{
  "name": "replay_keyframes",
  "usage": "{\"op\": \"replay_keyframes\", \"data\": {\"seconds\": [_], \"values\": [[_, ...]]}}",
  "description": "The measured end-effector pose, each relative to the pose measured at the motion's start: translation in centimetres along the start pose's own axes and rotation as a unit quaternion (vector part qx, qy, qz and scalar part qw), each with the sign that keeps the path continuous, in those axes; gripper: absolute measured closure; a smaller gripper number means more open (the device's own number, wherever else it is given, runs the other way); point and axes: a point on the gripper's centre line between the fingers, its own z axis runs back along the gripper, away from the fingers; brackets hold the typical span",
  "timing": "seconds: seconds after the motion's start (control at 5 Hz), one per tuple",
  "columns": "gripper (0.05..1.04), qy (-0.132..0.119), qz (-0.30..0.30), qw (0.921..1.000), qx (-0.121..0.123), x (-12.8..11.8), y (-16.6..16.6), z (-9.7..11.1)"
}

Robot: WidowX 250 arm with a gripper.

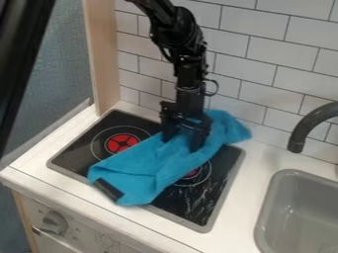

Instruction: Move the cloth from the middle to the right

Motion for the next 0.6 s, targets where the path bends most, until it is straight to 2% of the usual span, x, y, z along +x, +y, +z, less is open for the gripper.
{"op": "replay_keyframes", "data": {"seconds": [0.2,0.6], "values": [[0.085,-0.005,-0.031,0.9995,-0.009,1.04,-1.53,-0.22],[0.085,-0.010,-0.044,0.9990,-0.010,0.96,-2.29,0.10]]}}
